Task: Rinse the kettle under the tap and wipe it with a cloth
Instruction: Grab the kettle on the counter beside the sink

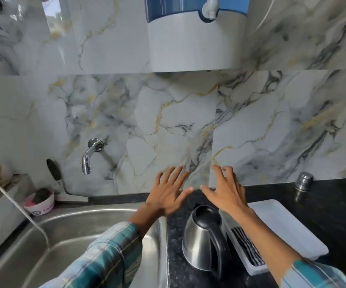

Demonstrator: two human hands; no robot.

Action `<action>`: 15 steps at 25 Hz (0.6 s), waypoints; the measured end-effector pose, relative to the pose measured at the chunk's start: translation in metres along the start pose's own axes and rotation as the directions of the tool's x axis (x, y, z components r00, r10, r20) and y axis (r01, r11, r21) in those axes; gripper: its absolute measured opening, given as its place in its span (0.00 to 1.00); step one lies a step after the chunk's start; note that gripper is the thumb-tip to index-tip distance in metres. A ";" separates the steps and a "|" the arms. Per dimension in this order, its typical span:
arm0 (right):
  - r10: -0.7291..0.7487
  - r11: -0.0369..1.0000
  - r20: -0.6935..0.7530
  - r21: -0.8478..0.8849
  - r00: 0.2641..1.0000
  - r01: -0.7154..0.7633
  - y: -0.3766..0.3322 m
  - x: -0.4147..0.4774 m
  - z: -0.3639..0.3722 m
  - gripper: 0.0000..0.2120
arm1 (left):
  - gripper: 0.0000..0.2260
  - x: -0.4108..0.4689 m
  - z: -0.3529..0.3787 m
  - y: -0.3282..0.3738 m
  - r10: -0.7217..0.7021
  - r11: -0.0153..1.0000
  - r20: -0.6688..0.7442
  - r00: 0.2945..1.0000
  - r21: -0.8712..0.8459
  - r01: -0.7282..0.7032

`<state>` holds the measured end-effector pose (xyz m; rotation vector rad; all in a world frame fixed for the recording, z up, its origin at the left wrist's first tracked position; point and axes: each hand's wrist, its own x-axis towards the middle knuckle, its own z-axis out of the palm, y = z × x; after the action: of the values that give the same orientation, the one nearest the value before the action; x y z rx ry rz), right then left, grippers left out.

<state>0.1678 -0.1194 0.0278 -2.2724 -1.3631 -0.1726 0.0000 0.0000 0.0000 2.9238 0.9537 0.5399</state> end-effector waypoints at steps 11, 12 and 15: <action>0.089 0.992 0.686 -0.001 0.722 -0.122 0.055 -0.032 0.034 0.43 | 0.37 -0.063 0.082 0.002 0.101 0.993 0.359 0.928 -0.099 -0.070; 0.144 0.981 0.665 -0.001 0.733 -0.192 0.055 -0.035 0.035 0.41 | 0.38 -0.061 0.082 0.004 0.100 0.993 0.363 0.926 -0.098 -0.068; 0.283 0.959 0.522 -0.164 0.805 -0.232 0.042 -0.042 0.051 0.45 | 0.39 -0.060 0.084 0.005 0.095 0.993 0.391 0.916 -0.106 -0.057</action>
<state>0.1765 -0.1455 -0.0450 -2.6799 -1.2874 0.5564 -0.0147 -0.0309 -0.0977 2.8303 0.7422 -0.0160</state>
